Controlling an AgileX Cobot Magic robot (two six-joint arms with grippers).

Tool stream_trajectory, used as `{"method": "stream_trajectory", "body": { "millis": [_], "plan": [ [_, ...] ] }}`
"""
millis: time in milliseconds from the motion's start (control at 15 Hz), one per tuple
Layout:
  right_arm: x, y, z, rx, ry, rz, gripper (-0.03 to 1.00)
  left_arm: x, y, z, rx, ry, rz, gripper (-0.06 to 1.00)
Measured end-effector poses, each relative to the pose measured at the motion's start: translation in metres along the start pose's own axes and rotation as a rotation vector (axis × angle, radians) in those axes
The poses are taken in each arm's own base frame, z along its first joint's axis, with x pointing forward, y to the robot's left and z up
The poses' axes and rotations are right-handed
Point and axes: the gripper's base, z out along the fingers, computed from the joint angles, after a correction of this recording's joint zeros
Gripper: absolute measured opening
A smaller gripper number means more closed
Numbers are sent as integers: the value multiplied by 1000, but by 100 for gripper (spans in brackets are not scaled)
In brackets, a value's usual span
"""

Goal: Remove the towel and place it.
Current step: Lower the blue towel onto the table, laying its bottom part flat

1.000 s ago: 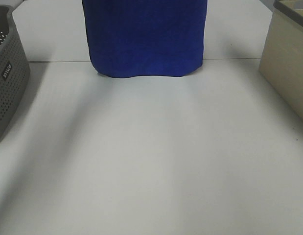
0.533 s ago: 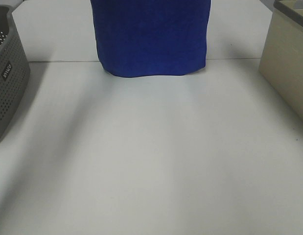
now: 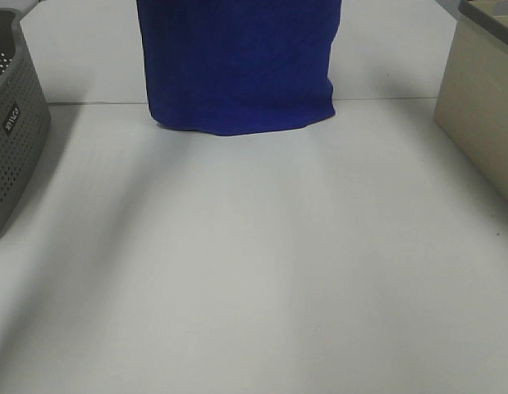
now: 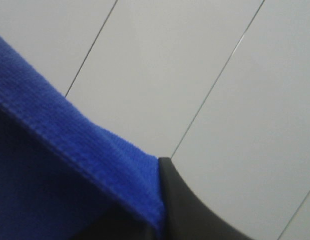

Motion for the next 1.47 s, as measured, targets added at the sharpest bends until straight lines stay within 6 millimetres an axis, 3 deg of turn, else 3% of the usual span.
{"method": "stream_trajectory", "body": {
  "millis": [67,133,333,600,800,867,1000,1467],
  "plan": [
    [1,-1,-3,-10,86,41,2,0,-2,-1,51,75,-32,0],
    [0,-4,-14,-28,288,119,2,-6,-1,-6,155,243,-125,0],
    [-13,-6,-34,-86,468,255,2,-25,3,-20,285,433,-195,0],
    [-43,3,-79,-380,719,381,2,-52,25,-52,455,694,-253,0],
    [-58,1,-103,-475,828,387,2,-70,36,-69,543,781,-294,0],
    [-75,-4,-122,-510,874,383,2,-79,39,-80,607,834,-333,0],
    [-88,-8,-137,-534,898,397,2,-86,41,-90,643,906,-394,0],
    [-104,-11,-156,-541,891,475,2,-108,57,-103,598,925,-511,0]
  ]
}}
